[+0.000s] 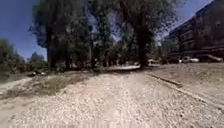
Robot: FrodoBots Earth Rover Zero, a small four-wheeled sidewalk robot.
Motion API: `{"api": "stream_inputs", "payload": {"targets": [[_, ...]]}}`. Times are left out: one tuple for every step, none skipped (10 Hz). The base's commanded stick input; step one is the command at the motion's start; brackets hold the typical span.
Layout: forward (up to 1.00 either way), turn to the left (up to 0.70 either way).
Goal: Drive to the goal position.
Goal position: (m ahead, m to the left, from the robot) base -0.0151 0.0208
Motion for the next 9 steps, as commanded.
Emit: {"api": "stream_inputs", "payload": {"targets": [[0.61,0.00],[0.51,0.00],[0.41,0.00],[0.31,0.00],[0.22,0.00],[0.12,0.00],[0.02,0.00],[0.00,0.00],[0.00,0.00]]}}
